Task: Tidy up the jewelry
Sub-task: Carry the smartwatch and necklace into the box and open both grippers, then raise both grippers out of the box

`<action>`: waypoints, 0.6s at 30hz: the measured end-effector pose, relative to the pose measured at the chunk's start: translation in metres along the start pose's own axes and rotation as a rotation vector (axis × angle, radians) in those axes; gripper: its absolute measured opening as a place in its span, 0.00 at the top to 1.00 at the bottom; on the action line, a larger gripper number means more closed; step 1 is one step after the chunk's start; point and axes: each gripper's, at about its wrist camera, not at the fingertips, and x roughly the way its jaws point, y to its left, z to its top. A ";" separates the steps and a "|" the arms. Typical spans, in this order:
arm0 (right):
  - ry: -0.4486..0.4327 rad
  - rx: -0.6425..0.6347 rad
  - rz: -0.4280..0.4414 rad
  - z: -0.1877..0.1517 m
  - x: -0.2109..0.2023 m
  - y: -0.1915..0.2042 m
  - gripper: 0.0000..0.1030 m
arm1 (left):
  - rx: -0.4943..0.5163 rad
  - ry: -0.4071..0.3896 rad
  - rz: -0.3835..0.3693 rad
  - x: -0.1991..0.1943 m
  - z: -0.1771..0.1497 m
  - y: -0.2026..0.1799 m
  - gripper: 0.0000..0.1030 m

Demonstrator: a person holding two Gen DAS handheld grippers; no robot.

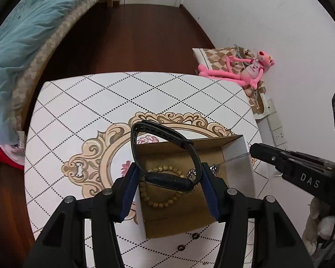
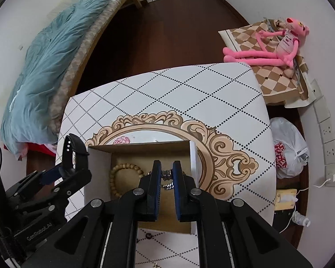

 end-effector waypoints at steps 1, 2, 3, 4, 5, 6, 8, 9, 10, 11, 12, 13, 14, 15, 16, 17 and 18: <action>0.008 -0.002 0.003 0.002 0.002 0.000 0.90 | -0.013 0.014 -0.013 0.003 0.002 0.000 0.50; 0.016 -0.002 0.000 0.004 0.005 -0.001 0.90 | -0.029 0.027 -0.021 0.005 0.004 0.002 0.49; 0.030 -0.005 0.002 0.005 0.008 -0.002 0.90 | -0.038 0.034 -0.016 0.007 0.006 0.001 0.40; 0.038 -0.004 0.007 0.006 0.010 -0.002 0.89 | -0.042 0.037 -0.005 0.007 0.007 0.001 0.31; 0.047 -0.001 0.005 0.007 0.011 -0.003 0.89 | -0.040 0.032 0.001 0.006 0.007 0.001 0.15; 0.059 -0.003 0.004 0.007 0.013 -0.003 0.89 | -0.039 0.028 0.003 0.005 0.008 0.001 0.10; 0.068 -0.005 0.003 0.008 0.014 -0.004 0.82 | -0.046 0.028 0.020 0.002 0.009 0.003 0.10; 0.066 -0.011 -0.005 0.007 0.013 -0.003 0.68 | -0.051 0.027 0.026 0.001 0.010 0.004 0.10; 0.064 -0.011 -0.003 0.007 0.012 -0.003 0.61 | -0.056 0.026 0.029 -0.001 0.010 0.006 0.10; 0.062 -0.009 0.000 0.006 0.009 -0.002 0.47 | -0.062 0.020 0.040 -0.005 0.009 0.008 0.10; 0.062 -0.013 -0.002 0.005 0.008 -0.001 0.41 | -0.063 0.013 0.056 -0.007 0.010 0.010 0.09; 0.060 -0.016 -0.006 0.004 0.007 -0.001 0.41 | -0.063 0.005 0.075 -0.011 0.010 0.012 0.09; 0.056 -0.022 -0.017 0.002 0.004 0.001 0.41 | -0.064 -0.012 0.100 -0.016 0.008 0.014 0.03; 0.056 -0.029 -0.030 0.001 0.004 0.002 0.39 | -0.063 -0.027 0.117 -0.019 0.006 0.016 0.00; 0.056 -0.040 -0.051 -0.001 0.003 0.004 0.34 | -0.061 -0.049 0.141 -0.024 0.004 0.018 0.00; 0.051 -0.050 -0.072 -0.004 0.002 0.006 0.22 | -0.060 -0.069 0.165 -0.028 0.001 0.019 0.00; 0.043 -0.064 -0.094 -0.008 0.001 0.008 0.13 | -0.061 -0.083 0.186 -0.031 -0.002 0.021 0.00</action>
